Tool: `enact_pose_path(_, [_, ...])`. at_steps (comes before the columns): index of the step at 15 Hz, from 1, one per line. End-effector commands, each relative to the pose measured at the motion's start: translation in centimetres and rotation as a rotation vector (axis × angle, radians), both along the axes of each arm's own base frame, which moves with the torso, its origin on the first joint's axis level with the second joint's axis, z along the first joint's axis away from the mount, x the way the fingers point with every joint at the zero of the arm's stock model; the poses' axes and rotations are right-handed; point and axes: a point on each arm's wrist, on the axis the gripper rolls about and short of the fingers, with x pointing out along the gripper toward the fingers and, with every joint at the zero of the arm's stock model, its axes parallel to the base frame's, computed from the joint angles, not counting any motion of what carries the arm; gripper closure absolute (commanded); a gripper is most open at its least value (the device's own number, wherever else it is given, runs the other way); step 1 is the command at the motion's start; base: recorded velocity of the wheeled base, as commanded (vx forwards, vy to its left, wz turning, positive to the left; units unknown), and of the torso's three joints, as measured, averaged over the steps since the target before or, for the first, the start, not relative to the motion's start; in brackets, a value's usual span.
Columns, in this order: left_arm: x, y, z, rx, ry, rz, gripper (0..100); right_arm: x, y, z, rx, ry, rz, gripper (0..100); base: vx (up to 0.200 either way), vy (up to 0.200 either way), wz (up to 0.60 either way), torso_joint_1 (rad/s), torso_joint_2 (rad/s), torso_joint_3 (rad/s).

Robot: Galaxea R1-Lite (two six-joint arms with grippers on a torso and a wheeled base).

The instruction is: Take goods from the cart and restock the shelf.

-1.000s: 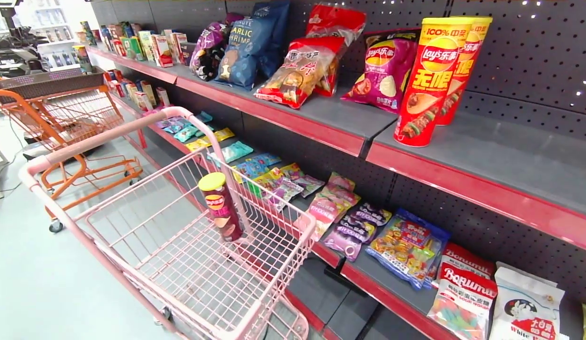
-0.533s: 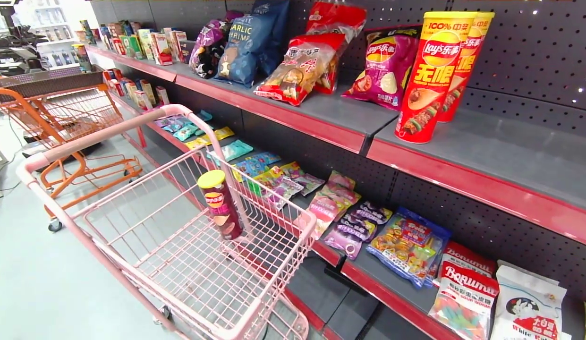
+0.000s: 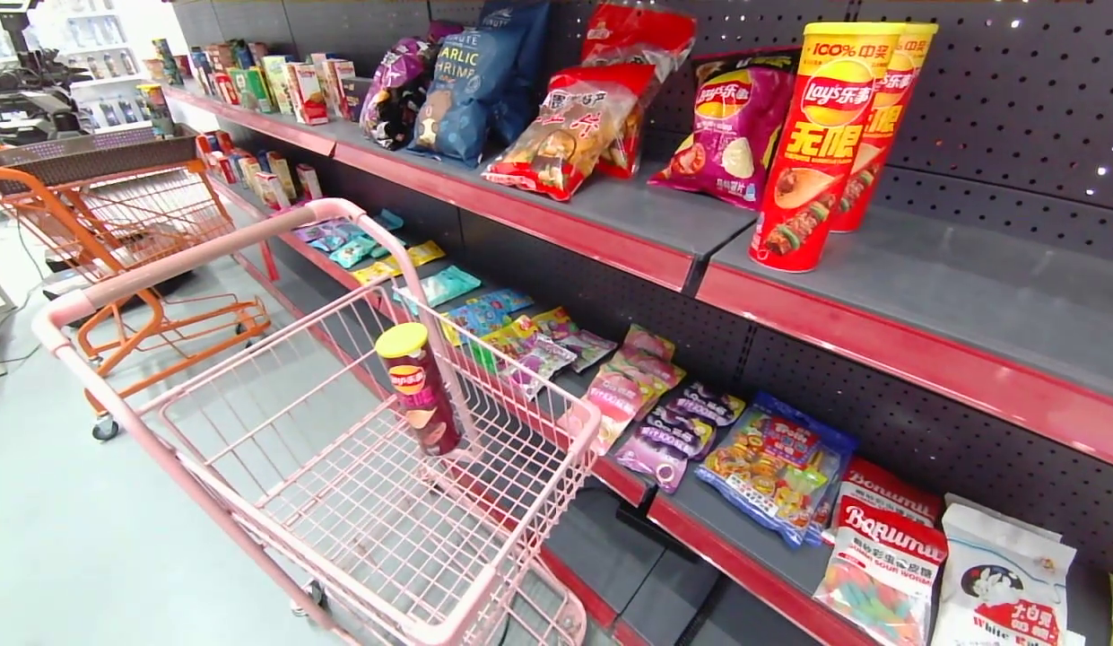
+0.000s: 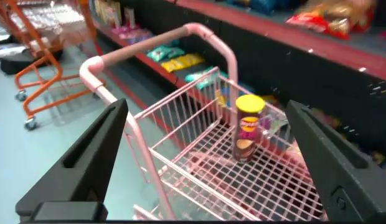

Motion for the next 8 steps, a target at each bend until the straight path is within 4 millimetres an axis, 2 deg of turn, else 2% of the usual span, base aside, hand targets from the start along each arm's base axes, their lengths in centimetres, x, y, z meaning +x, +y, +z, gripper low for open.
enact_pose_path(1, [11.7, 1.6, 1.3, 0.031, 0.281, 0.029, 0, 0.0, 0.0, 0.0, -0.001, 0.000, 0.000, 0, 0.000, 0.000, 0.00, 0.000, 0.00, 0.000])
enact_pose_path(3, [15.2, 2.0, -2.0, 0.082, 0.412, -0.124, 0, 0.0, 0.0, 0.0, -0.004, 0.000, 0.000, 0, 0.000, 0.000, 0.00, 0.000, 0.00, 0.000])
enact_pose_path(5, [19.4, 2.4, -4.5, 0.135, 0.416, -0.303, 0, 0.0, 0.0, 0.0, -0.004, 0.000, 0.000, 0, 0.000, 0.000, 0.00, 0.000, 0.00, 0.000])
enact_pose_path(8, [23.8, 2.1, -8.6, 0.169, 0.477, -0.424, 0, 0.0, 0.0, 0.0, -0.005, 0.000, 0.000, 0, 0.000, 0.000, 0.00, 0.000, 0.00, 0.000])
